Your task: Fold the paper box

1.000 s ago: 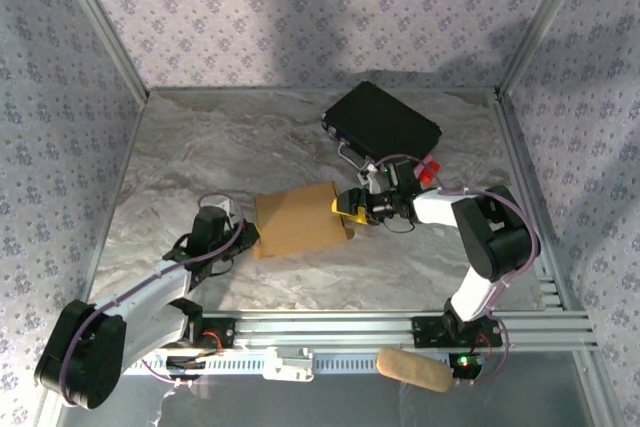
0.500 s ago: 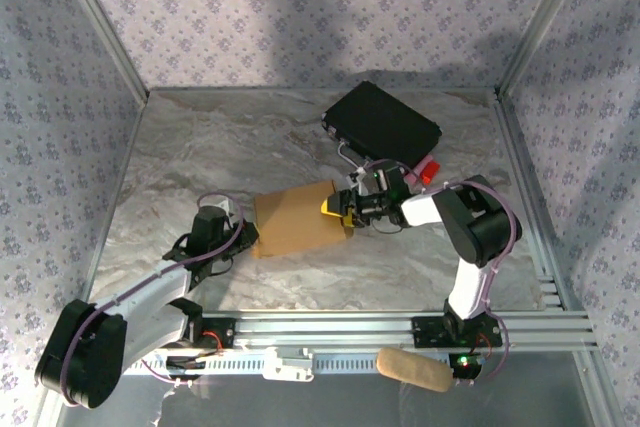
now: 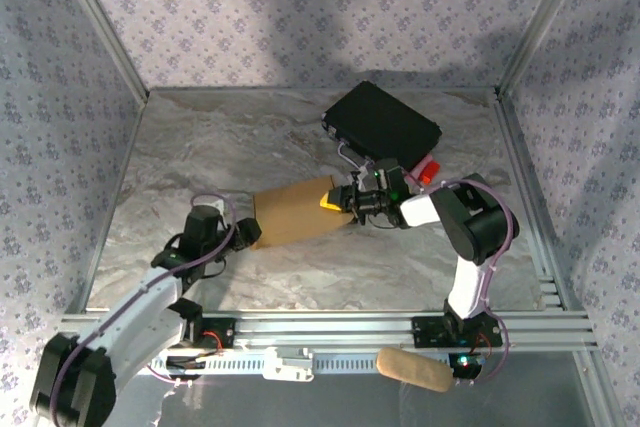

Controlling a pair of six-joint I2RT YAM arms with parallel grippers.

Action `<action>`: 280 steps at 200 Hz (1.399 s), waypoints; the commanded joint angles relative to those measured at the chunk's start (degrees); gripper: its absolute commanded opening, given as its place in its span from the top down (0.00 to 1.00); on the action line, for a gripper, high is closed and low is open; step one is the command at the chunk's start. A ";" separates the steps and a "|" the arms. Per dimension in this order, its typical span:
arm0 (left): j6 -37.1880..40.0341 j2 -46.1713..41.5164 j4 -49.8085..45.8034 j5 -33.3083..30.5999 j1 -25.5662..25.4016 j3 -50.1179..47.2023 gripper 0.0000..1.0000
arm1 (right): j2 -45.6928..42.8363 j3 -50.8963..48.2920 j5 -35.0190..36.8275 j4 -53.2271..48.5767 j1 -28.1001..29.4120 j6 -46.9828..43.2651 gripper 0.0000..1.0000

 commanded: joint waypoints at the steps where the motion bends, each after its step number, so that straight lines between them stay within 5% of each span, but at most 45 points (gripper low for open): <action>1: 10.73 -2.29 -6.09 -0.68 -1.41 7.31 0.34 | -2.58 0.98 -0.26 -9.27 -1.92 7.78 0.60; 39: 34.04 3.95 -13.54 -9.97 -16.46 20.61 0.29 | -6.53 4.57 -4.20 -27.20 -6.04 7.32 0.60; 72: 50.92 13.51 -16.06 -20.20 -29.36 28.05 0.25 | -9.89 11.28 -5.60 -53.12 -11.11 -6.23 0.60; 97: 62.14 19.90 -11.77 -29.22 -38.12 27.22 0.24 | -12.26 9.79 -6.73 -55.98 -14.63 -7.01 0.59; 195: 74.12 35.65 8.79 -37.79 -39.02 22.57 0.24 | -12.90 10.13 -8.28 -62.48 -16.91 -11.40 0.60; 245: 70.31 35.77 4.33 -33.18 -38.45 25.77 0.58 | -12.76 10.14 -8.49 -63.05 -17.22 -12.54 0.53; 280: 68.07 34.05 -2.38 -30.60 -38.39 27.67 0.65 | -13.78 13.71 -6.91 -69.00 -18.28 -19.50 0.37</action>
